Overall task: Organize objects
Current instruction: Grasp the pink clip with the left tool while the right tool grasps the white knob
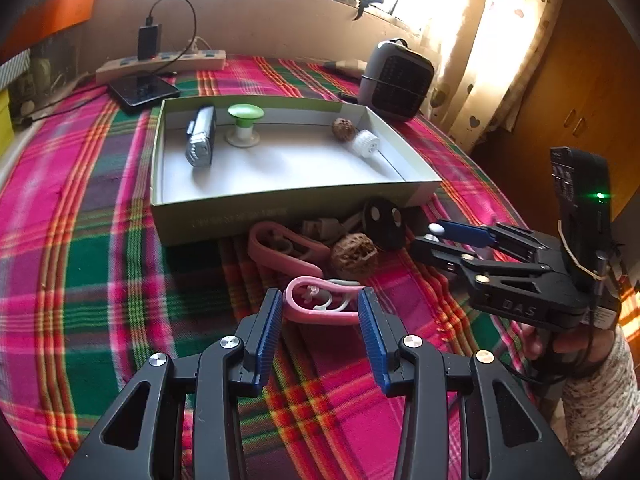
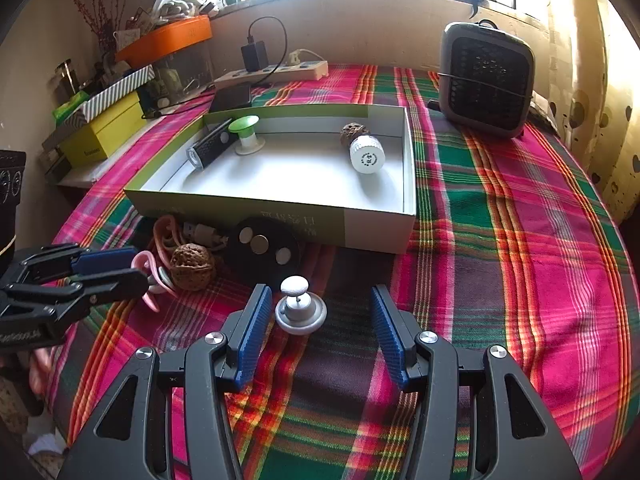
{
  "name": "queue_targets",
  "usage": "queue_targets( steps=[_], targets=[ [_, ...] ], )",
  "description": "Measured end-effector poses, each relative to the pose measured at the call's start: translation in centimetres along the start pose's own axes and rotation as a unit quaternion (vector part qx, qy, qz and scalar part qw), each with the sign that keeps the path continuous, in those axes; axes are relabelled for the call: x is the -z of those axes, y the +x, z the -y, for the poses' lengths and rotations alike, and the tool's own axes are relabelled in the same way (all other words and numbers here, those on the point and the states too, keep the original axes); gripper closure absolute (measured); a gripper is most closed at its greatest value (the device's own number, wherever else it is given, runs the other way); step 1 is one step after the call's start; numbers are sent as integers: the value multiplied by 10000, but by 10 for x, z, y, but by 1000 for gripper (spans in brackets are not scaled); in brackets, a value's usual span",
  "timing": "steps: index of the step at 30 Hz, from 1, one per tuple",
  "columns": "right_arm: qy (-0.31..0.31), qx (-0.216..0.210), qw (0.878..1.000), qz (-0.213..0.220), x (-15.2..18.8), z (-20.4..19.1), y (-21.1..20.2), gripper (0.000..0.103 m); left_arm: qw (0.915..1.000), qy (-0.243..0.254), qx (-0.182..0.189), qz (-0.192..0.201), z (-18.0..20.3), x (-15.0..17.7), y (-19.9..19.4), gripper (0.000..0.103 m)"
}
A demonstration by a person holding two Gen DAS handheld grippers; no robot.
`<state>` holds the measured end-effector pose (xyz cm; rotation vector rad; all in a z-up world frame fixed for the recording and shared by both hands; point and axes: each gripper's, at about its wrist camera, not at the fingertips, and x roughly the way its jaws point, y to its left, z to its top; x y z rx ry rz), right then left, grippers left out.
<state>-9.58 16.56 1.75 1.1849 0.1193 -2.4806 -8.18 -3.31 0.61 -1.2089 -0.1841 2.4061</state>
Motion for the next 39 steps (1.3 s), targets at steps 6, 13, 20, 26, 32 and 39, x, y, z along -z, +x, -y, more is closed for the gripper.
queue_targets(
  steps=[6, 13, 20, 26, 32, 39],
  targets=[
    [-58, 34, 10000, -58, -2, -2, 3, 51, 9997, 25, 196, -135, 9, 12, -2, 65],
    [-167, 144, 9997, -82, -4, -6, 5, 51, 9996, 214, 132, -108, 14, 18, -9, 65],
    [-182, 184, 9997, -54, -3, -6, 3, 63, 9998, -33, 161, 73, -1, 3, -6, 65],
    [-186, 232, 9995, -38, 1, -5, -1, 72, 9992, -141, 362, 2, -5, -6, 7, 65],
    [-115, 258, 9996, -3, 6, -2, -6, 73, 9986, 35, 518, -115, 5, 4, 6, 65],
    [-110, 277, 9996, -3, 12, -1, -11, 73, 9973, 281, 631, -265, 22, 15, 1, 65]
  ],
)
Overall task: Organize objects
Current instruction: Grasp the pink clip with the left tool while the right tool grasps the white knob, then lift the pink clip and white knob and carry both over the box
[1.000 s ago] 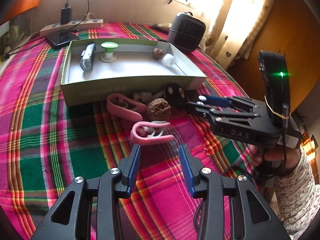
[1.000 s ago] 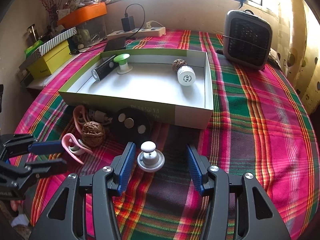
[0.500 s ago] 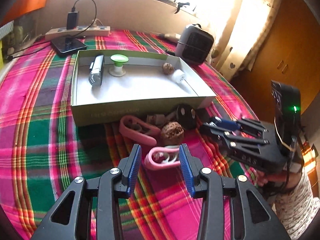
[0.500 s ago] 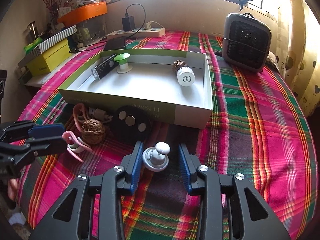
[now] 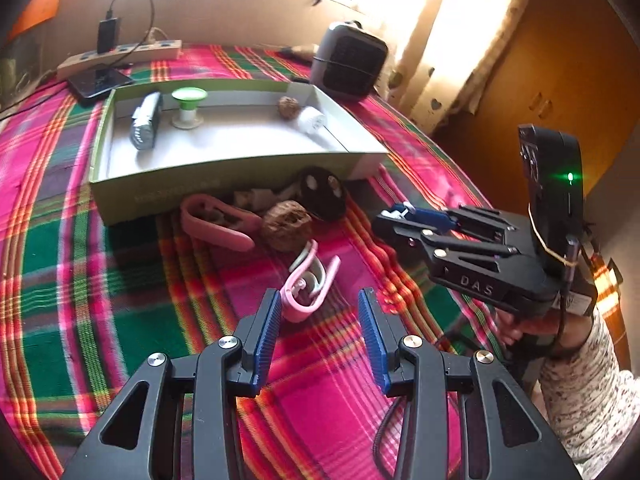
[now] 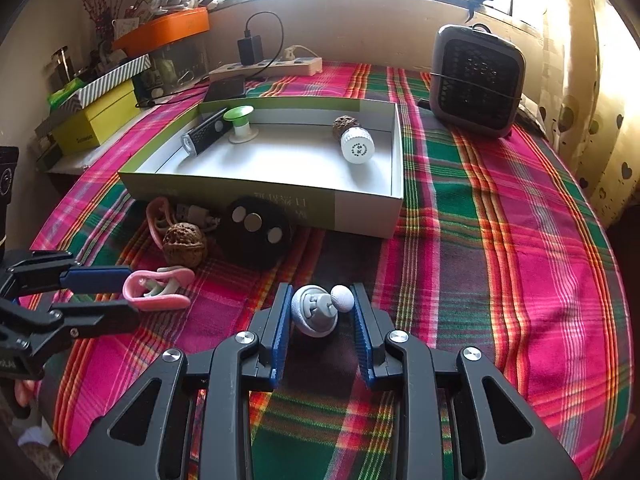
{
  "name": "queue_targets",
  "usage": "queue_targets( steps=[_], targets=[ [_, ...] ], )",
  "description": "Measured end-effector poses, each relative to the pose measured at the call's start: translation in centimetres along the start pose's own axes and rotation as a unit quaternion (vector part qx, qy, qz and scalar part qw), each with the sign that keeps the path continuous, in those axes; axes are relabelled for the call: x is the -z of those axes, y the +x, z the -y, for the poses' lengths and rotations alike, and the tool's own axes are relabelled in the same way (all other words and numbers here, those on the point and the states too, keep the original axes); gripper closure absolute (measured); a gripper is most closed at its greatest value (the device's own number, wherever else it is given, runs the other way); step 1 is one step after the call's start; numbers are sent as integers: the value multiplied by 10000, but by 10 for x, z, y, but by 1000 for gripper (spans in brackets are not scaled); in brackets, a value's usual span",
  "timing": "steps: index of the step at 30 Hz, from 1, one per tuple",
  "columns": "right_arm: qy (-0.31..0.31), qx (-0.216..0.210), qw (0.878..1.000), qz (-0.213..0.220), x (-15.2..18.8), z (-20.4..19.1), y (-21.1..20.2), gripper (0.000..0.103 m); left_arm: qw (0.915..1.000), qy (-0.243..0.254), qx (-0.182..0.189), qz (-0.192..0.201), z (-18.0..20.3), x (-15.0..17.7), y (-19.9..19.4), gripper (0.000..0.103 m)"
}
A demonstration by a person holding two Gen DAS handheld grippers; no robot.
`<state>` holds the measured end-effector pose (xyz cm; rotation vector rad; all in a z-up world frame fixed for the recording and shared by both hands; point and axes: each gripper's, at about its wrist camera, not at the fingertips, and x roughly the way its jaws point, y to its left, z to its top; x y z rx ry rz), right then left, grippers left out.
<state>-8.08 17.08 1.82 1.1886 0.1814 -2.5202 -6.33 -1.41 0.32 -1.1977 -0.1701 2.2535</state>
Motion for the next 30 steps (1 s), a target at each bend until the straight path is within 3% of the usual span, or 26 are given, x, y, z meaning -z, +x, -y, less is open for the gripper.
queue_targets(
  steps=[6, 10, 21, 30],
  targets=[
    [89, 16, 10000, 8, 3, 3, -4, 73, 9997, 181, -144, -57, 7, -1, 4, 65],
    [91, 20, 10000, 2, 5, 3, -5, 73, 9981, 279, -541, -35, 6, -6, 6, 65],
    [57, 108, 9999, -1, 9, 0, -7, 73, 9967, 476, -642, -143, 14, -16, 20, 66],
    [119, 86, 9999, 9, 9, 1, -7, 73, 9892, 952, -1116, -76, 25, -14, 26, 71]
  ],
)
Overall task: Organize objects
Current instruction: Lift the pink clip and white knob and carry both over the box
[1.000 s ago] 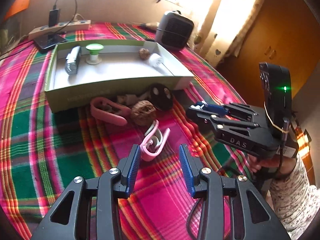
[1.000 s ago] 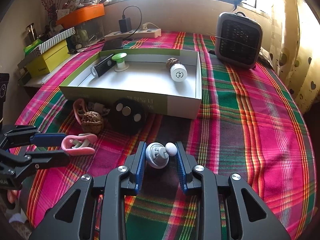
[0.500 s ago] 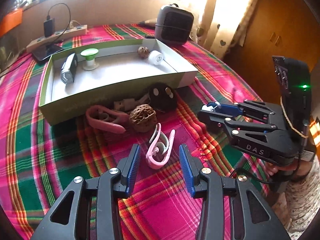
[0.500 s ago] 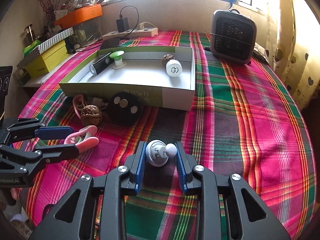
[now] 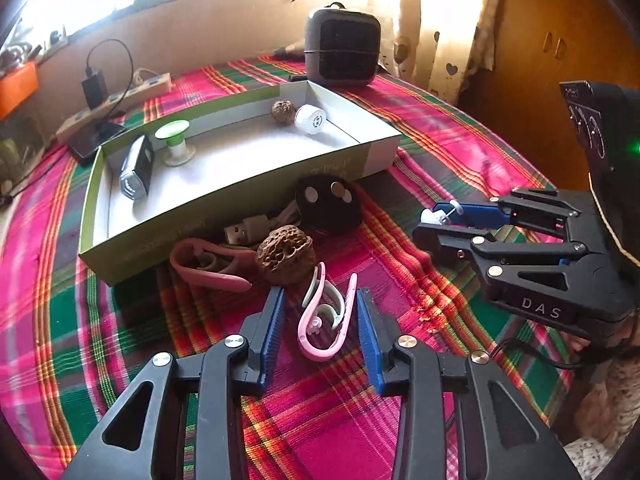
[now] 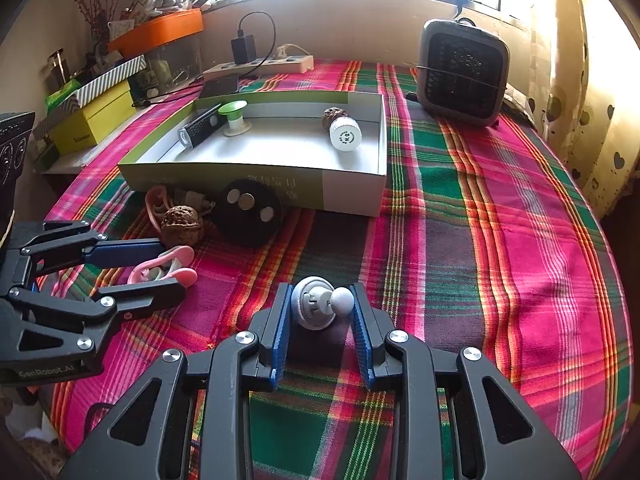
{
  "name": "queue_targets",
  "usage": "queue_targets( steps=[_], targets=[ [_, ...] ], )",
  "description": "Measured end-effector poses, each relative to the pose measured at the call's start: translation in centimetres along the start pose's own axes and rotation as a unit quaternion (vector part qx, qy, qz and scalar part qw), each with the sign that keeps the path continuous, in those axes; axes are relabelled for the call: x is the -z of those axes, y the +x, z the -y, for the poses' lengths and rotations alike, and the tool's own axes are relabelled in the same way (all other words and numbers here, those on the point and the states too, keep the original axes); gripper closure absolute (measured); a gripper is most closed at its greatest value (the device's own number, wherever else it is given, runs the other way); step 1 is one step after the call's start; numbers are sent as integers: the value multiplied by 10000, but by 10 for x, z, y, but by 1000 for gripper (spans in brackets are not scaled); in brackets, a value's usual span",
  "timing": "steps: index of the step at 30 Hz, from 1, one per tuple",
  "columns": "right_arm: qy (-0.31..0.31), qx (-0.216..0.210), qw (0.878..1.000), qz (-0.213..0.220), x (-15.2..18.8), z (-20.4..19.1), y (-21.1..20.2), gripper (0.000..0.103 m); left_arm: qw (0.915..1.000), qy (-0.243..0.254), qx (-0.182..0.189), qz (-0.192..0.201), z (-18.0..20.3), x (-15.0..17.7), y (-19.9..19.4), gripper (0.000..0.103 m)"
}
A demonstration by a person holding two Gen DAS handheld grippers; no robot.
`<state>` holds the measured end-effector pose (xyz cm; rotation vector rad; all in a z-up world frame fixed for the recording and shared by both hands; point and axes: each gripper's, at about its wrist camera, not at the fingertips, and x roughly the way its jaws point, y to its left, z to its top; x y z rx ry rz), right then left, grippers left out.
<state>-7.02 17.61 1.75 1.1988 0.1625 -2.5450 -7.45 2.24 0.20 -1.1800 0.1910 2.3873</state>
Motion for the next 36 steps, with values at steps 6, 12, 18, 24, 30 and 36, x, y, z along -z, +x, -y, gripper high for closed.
queue_targets(
  steps=[6, 12, 18, 24, 30, 36],
  targets=[
    [-35, 39, 10000, -9, 0, -1, 1, 73, 10000, -7, -62, 74, -2, 1, 0, 78],
    [-35, 57, 10000, -6, 0, -2, 0, 73, 9999, -25, -111, 108, -1, 2, 1, 80],
    [-30, 52, 10000, -5, 1, -1, 0, 73, 9998, -51, -123, 134, -1, 3, 0, 81],
    [-32, 74, 10000, -2, 1, -2, 0, 73, 9998, -107, -101, 142, -2, 3, 0, 81],
    [6, 80, 10000, 29, 3, -2, -1, 73, 9997, -141, -97, 147, -3, 3, 0, 81],
    [16, 88, 9999, 46, 4, -2, -1, 73, 9996, -240, -67, 151, -5, 4, -1, 81]
  ],
)
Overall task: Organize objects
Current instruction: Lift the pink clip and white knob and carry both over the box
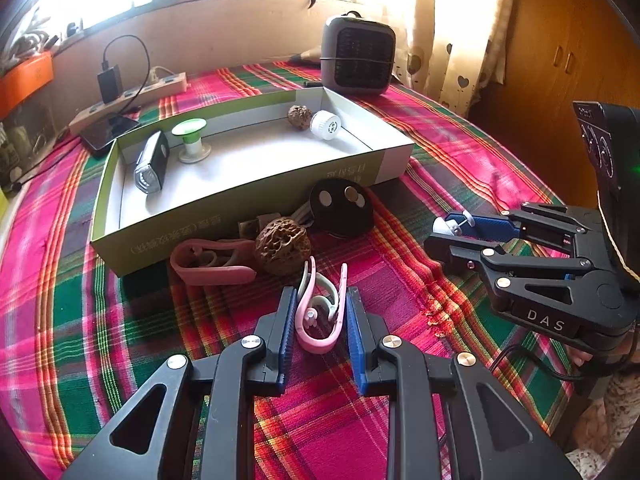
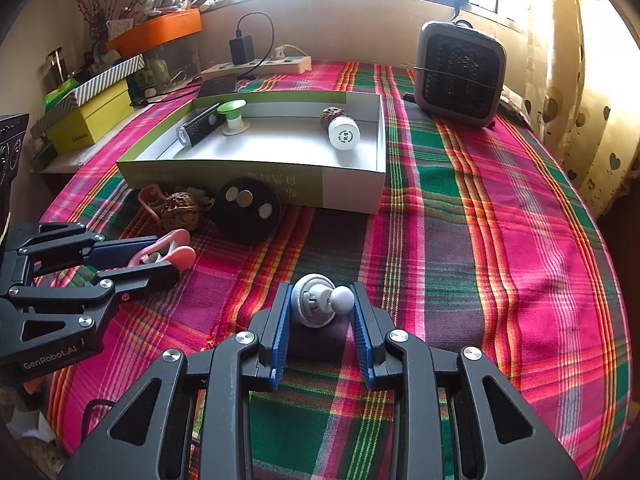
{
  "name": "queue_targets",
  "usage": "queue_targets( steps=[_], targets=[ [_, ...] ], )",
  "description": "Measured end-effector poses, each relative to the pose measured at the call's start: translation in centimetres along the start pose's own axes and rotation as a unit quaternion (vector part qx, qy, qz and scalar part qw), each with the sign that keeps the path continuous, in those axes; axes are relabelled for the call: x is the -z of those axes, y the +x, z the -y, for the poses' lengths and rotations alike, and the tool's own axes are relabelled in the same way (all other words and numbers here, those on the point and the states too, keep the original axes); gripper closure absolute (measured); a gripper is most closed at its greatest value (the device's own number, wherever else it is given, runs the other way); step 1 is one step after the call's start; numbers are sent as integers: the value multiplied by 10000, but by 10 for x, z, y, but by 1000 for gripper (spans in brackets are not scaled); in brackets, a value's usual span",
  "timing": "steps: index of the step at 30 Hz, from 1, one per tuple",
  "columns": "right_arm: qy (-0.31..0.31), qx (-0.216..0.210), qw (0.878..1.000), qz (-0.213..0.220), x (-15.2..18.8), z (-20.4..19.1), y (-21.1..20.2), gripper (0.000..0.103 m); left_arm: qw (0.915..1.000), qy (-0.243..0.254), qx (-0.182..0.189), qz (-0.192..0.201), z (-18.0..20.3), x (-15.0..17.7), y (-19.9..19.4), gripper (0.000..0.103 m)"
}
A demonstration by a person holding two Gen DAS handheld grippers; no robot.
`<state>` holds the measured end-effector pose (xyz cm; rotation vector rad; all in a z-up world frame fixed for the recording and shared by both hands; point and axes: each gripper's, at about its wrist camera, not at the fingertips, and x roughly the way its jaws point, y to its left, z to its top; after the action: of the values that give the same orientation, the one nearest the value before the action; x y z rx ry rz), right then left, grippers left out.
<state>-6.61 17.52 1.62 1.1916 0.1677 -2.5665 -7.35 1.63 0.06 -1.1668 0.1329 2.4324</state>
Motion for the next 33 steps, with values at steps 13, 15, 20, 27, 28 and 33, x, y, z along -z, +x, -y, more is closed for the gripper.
queue_targets(
  steps=[13, 15, 20, 27, 28, 33],
  targets=[
    [68, -81, 9998, 150, -2, 1, -6, 73, 10000, -50, 27, 79, -1, -3, -7, 82],
    [29, -81, 9998, 163, -4, 0, -6, 73, 9999, -67, 32, 113, -2, -5, -9, 82],
    [3, -93, 9997, 239, -9, -1, -11, 73, 9997, -113, 53, 191, -4, -8, -15, 82],
    [-80, -108, 9994, 311, -18, -5, -15, 73, 9994, -114, 11, 335, -5, -16, -24, 82],
    [-81, -112, 9994, 320, -20, -5, -15, 73, 9992, -127, -16, 371, -7, -18, -26, 82],
    [-215, -127, 9991, 329, -29, -10, -16, 73, 9987, -204, -78, 460, -15, -26, -31, 82]
  ],
)
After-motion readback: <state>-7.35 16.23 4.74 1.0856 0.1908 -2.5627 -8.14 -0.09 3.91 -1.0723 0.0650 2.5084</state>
